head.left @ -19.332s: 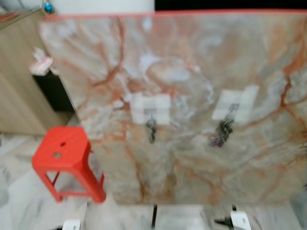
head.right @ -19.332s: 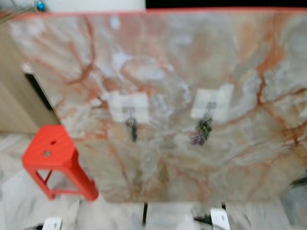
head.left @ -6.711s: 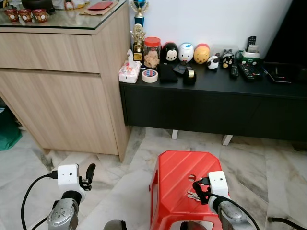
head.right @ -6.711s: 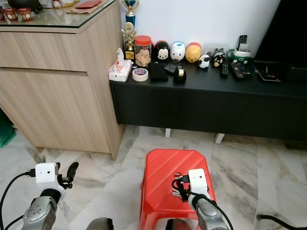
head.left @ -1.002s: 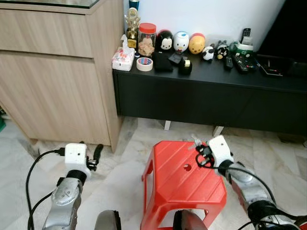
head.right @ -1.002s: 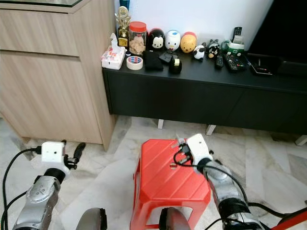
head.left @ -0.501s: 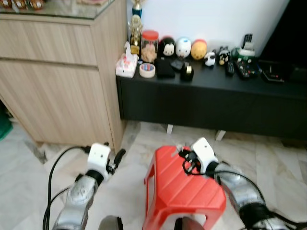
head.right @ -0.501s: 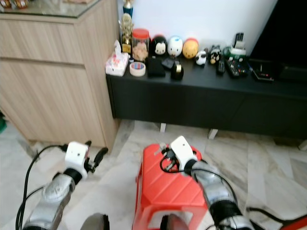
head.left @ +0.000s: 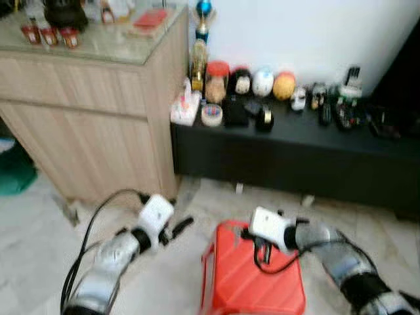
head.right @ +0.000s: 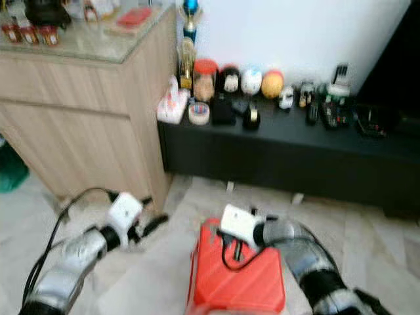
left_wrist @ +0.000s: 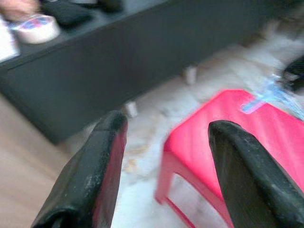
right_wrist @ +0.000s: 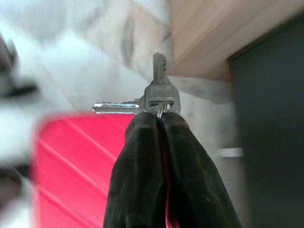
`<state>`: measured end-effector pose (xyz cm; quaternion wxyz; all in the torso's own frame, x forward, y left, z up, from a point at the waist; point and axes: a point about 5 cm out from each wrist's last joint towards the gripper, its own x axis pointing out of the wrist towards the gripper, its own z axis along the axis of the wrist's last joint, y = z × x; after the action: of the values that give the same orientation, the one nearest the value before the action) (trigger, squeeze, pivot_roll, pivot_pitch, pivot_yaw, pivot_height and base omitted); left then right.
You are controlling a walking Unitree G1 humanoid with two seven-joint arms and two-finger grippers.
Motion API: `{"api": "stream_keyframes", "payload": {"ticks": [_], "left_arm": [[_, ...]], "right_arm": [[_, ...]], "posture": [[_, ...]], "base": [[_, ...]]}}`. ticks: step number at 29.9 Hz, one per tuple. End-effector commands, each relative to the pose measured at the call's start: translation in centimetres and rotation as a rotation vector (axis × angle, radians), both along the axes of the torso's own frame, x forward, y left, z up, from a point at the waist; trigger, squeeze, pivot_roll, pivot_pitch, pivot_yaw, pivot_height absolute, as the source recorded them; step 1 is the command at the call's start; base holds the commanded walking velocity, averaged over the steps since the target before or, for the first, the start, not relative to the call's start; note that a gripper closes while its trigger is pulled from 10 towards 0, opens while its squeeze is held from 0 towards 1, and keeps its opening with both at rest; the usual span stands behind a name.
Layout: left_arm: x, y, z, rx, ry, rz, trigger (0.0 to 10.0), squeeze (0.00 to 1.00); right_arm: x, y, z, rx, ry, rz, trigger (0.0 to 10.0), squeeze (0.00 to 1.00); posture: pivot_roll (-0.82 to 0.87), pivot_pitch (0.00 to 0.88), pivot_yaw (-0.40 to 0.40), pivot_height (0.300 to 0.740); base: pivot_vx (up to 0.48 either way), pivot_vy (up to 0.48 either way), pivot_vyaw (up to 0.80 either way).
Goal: Hang keys on a hook
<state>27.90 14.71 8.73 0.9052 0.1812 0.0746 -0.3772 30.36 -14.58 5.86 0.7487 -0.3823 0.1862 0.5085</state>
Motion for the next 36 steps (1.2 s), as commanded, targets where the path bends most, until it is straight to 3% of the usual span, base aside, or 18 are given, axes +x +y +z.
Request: {"api": "stream_keyframes", "payload": {"ticks": [1, 4, 9, 14, 18, 22, 27, 36], "left_arm": [[0.0, -0.8, 0.5, 0.018, 0.025, -0.080, 10.0, 0.00], [0.0, -1.2, 0.6, 0.026, 0.049, -0.122, 10.0, 0.00], [-0.2, -1.8, 0.2, 0.019, 0.098, -0.156, 10.0, 0.00], [-0.4, -2.2, 0.0, -0.002, 0.138, -0.176, 10.0, 0.00], [-0.6, -2.2, 0.0, -0.001, 0.166, -0.196, 10.0, 0.00], [-0.7, -1.9, 0.4, -0.024, 0.192, -0.219, 10.0, 0.00], [-1.3, -1.5, 0.4, 0.007, 0.233, -0.275, 10.0, 0.00], [-2.0, -1.0, 0.1, 0.008, 0.310, -0.329, 10.0, 0.00]], "right_arm": [[0.9, 0.3, 1.4, -0.072, -0.113, 0.083, 10.0, 0.00], [1.1, 1.0, 2.1, -0.113, -0.201, 0.174, 10.0, 0.00], [0.8, 3.6, 3.6, -0.065, -0.377, 0.336, 10.0, 0.00], [0.7, 4.4, 3.9, -0.079, -0.458, 0.420, 10.0, 0.00], [0.4, 4.8, 3.7, -0.112, -0.494, 0.515, 10.0, 0.00], [0.4, 4.9, 3.5, -0.144, -0.520, 0.546, 10.0, 0.00], [0.4, 4.8, 3.1, -0.176, -0.533, 0.581, 10.0, 0.00], [0.5, 5.4, 3.3, -0.161, -0.585, 0.612, 10.0, 0.00]], "posture": [[0.10, 0.000, -0.109, 0.730], [0.10, 0.000, -0.112, 0.730], [0.11, 0.000, -0.118, 0.730], [0.10, 0.000, -0.119, 0.730], [0.10, 0.000, -0.120, 0.730], [0.11, 0.000, -0.122, 0.730], [0.10, 0.000, -0.117, 0.730], [0.10, 0.000, -0.109, 0.730]], "base": [[0.000, 0.000, 0.00], [0.000, 0.000, 0.00], [0.000, 0.000, 0.00], [0.000, 0.000, 0.00], [0.000, 0.000, 0.00], [0.000, 0.000, 0.00], [0.000, 0.000, 0.00], [0.000, 0.000, 0.00]]}}
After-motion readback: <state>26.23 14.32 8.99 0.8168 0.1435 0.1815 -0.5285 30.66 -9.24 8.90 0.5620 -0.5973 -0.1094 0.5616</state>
